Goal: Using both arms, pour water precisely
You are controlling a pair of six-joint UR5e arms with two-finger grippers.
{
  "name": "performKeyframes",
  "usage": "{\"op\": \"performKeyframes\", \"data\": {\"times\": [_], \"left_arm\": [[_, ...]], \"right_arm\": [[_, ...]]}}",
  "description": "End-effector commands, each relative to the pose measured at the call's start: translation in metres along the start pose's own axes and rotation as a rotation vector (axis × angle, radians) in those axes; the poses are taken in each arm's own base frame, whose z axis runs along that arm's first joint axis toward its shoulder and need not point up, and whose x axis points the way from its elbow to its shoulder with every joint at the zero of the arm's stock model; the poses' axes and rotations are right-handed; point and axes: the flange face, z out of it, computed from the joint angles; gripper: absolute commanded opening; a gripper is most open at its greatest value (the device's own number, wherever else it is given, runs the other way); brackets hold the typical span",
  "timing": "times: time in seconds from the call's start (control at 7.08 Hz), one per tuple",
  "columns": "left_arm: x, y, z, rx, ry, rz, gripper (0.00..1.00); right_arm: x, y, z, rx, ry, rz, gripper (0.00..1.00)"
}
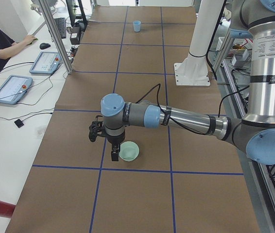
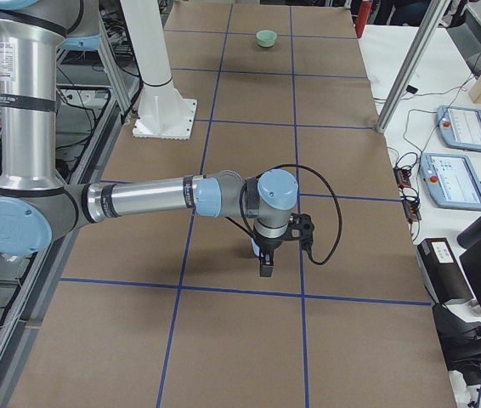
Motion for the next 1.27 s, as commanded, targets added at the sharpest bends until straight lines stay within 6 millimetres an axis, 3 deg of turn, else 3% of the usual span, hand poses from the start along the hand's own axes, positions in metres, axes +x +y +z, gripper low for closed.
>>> {"op": "performKeyframes", "data": {"times": [0.0, 0.42, 0.56, 0.85, 1.13], "left_arm": [[0.007, 0.002, -0.003, 0.004, 0.041, 0.006, 1.00], [0.019, -0.009, -0.012, 0.054, 0.073, 0.055, 1.00], [0.008, -0.010, 0.001, 0.036, 0.069, 0.031, 1.00], [0.002, -0.008, 0.008, 0.026, 0.068, 0.026, 1.00], [-0.010, -0.018, 0.023, -0.001, 0.066, 0.003, 1.00]], "right_arm": [[0.000, 0.000, 0.000, 0.001, 0.000, 0.001, 0.99], [-0.001, 0.000, -0.005, 0.011, -0.003, -0.001, 1.00], [-0.004, 0.000, -0.009, 0.018, 0.000, -0.007, 1.00], [-0.007, -0.003, -0.013, 0.027, 0.003, -0.015, 0.99], [-0.010, -0.006, -0.017, 0.037, 0.016, -0.024, 1.00]]}}
